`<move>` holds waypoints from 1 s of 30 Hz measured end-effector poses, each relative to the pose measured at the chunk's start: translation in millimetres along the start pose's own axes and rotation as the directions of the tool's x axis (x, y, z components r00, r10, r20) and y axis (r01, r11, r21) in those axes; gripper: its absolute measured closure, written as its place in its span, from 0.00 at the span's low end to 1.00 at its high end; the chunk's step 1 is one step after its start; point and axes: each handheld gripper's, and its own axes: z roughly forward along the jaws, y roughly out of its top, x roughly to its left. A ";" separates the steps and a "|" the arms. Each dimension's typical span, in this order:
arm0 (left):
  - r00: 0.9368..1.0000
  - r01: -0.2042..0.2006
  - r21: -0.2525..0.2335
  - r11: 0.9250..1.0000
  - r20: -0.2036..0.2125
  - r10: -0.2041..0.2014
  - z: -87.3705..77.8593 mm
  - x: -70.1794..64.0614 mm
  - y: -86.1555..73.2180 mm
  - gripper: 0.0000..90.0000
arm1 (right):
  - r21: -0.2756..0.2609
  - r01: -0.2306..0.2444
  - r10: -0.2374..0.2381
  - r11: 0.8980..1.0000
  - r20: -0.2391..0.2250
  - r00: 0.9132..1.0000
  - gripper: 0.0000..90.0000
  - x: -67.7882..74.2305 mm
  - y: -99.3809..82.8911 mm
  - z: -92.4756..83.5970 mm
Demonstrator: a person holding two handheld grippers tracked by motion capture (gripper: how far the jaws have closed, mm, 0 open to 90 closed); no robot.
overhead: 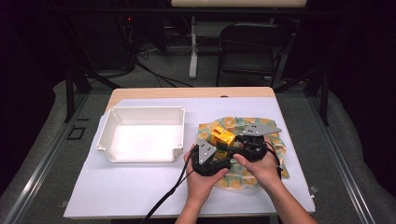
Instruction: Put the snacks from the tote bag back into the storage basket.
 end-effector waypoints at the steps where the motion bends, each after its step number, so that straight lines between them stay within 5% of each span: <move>1: 1.000 -0.002 0.001 1.000 -0.001 0.002 -0.3 -0.2 0.0 0.24 | 0.003 0.003 -0.003 1.000 0.000 1.000 0.57 -0.1 0.1 -0.2; 15: 1.000 -0.003 -0.005 1.000 -0.018 0.003 -5.1 -3.5 -0.5 0.33 | -0.014 0.001 -0.002 1.000 -0.014 1.000 0.53 -0.1 -0.4 1.5; 23: 1.000 -0.001 0.005 1.000 -0.031 0.001 -6.9 -0.3 0.6 0.33 | -0.050 -0.036 0.035 0.998 -0.031 0.999 0.33 -6.7 2.7 -4.6; 30: 0.998 0.013 0.017 1.000 -0.067 -0.012 -7.3 7.1 0.1 0.33 | -0.080 -0.044 0.042 0.996 -0.033 0.999 0.28 -10.1 4.9 -13.7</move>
